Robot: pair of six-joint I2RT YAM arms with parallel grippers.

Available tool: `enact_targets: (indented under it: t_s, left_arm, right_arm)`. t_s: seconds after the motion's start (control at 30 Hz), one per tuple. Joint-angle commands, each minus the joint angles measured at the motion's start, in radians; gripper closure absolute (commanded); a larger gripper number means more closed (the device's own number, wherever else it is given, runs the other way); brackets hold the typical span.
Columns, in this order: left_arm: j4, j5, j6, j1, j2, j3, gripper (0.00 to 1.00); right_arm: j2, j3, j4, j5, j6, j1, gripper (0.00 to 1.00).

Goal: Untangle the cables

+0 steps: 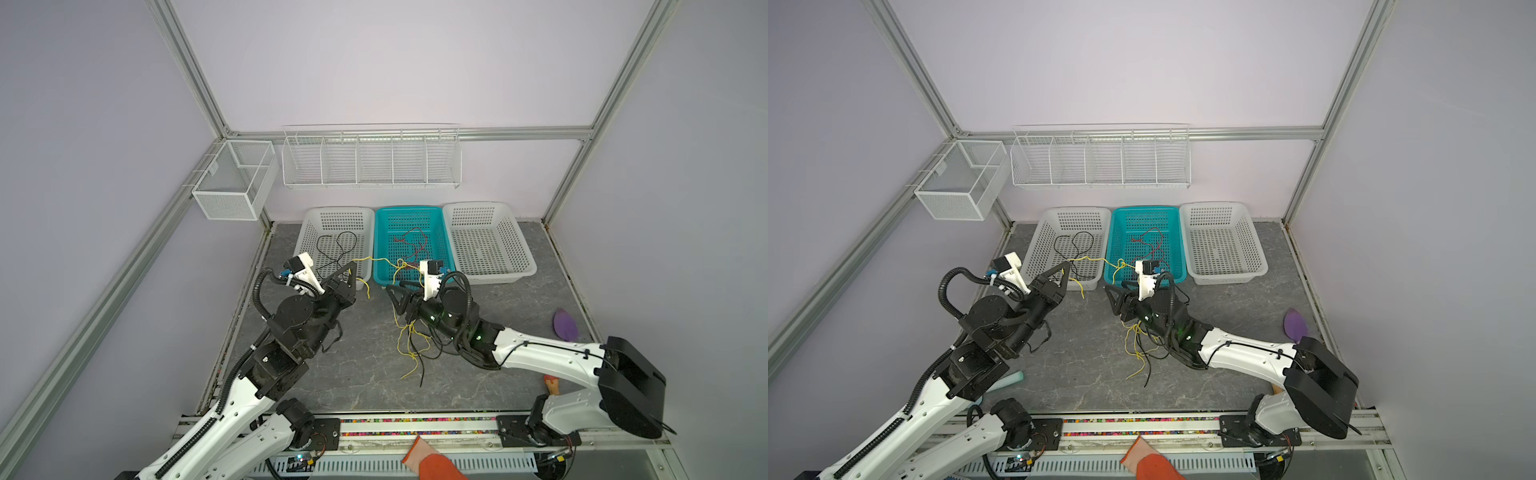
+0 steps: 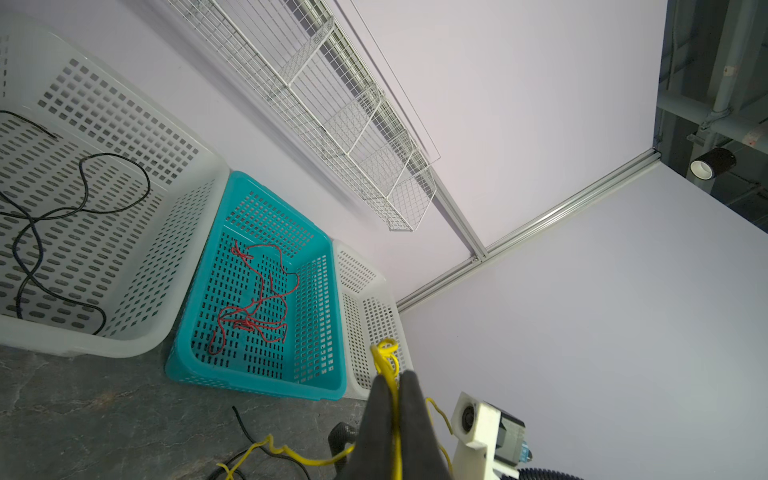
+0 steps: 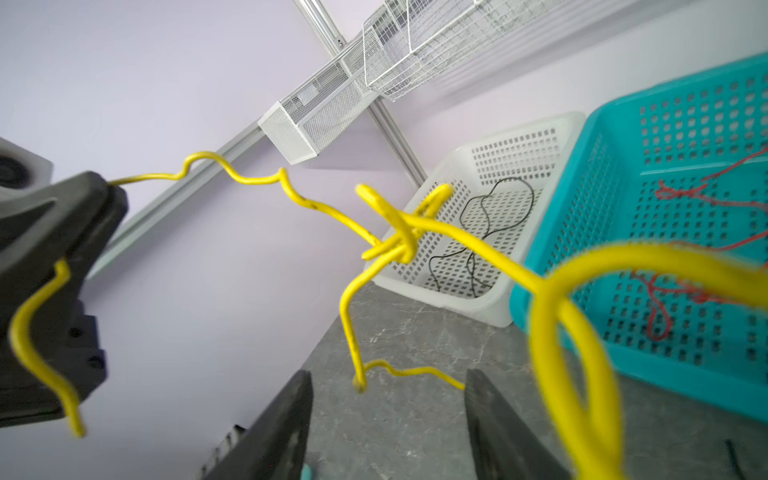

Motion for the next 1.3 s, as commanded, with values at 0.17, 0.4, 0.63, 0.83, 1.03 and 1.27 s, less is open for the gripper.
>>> enact_targets:
  t_s: [0.17, 0.4, 0.63, 0.83, 1.03, 1.27]
  left_arm:
    - [0.019, -0.012, -0.021, -0.007, -0.007, 0.003, 1.00]
    - [-0.041, -0.071, 0.053, -0.007, 0.012, 0.030, 1.00]
    - [-0.127, -0.199, 0.208, -0.007, 0.072, 0.042, 1.00]
    - [-0.184, -0.265, 0.304, -0.005, 0.128, 0.090, 1.00]
    - [-0.136, -0.253, 0.351, -0.001, 0.164, 0.106, 1.00]
    - [-0.086, -0.228, 0.479, 0.002, 0.335, 0.216, 1.00]
  right_arm:
    - [0.017, 0.056, -0.003, 0.003, -0.020, 0.009, 0.76]
    - [-0.045, 0.036, -0.055, -0.094, -0.030, 0.014, 0.89]
    - [-0.196, -0.007, -0.165, -0.242, -0.057, 0.015, 0.93]
    - [-0.283, -0.017, -0.245, -0.431, -0.088, 0.016, 0.93]
    - [-0.467, -0.042, -0.422, -0.366, -0.191, 0.015, 0.93]
    - [-0.608, -0.052, -0.576, -0.284, -0.290, -0.009, 0.93]
